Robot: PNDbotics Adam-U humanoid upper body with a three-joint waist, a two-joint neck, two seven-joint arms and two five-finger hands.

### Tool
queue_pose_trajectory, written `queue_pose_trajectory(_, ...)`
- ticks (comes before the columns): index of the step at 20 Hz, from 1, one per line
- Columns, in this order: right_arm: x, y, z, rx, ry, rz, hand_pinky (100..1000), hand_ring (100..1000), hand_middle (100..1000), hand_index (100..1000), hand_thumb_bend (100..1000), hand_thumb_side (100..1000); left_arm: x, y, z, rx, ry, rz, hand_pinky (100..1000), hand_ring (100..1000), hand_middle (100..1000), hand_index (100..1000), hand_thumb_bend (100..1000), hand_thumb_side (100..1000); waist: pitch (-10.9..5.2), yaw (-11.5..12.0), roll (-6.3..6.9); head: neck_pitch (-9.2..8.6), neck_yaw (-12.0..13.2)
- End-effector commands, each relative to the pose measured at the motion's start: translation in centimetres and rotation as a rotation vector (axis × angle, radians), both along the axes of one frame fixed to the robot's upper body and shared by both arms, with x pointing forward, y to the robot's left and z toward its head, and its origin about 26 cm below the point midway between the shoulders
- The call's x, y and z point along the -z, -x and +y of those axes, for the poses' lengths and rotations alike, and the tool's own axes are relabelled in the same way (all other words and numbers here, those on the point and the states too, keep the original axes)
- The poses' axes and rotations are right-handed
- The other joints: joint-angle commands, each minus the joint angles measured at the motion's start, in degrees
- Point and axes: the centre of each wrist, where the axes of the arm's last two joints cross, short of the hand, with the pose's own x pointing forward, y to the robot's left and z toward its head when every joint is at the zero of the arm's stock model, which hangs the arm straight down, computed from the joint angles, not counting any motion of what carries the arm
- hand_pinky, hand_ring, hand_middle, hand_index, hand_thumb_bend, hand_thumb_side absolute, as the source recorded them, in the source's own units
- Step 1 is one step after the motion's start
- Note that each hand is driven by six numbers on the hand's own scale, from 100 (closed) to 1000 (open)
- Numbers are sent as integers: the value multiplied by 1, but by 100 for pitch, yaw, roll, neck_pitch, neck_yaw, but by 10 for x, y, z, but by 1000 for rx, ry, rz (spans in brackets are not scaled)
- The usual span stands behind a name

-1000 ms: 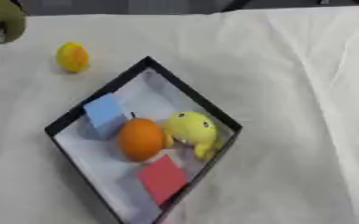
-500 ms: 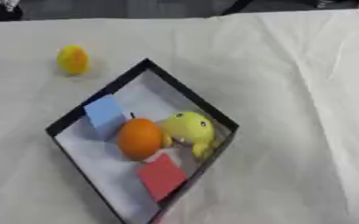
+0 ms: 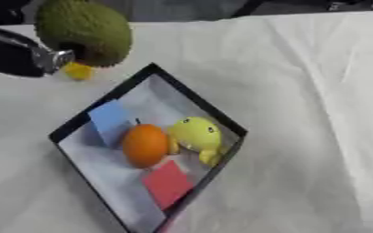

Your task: Pick up objects on the table and place them in the box.

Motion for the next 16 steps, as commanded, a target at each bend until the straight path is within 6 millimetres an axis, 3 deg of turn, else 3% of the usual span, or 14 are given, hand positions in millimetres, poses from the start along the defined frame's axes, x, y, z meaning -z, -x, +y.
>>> queue_pose_trajectory(1,-14,3,-3,3,37,-35,924,744,729,822,100,687,0,4,1,6,-37,29,725,681,587,517,100,107,-221,8,60,-1,29)
queue_pose_trajectory(12,-12,2,-2,2,35,-30,924,744,729,821,100,690,32,3,-20,10,-133,220,738,685,599,552,100,115,-215,9,45,22,61)
queue_pose_trajectory(16,-10,2,-3,7,30,-23,924,744,729,821,100,695,45,3,-24,-30,-177,301,738,687,606,578,100,167,-211,21,55,29,55)
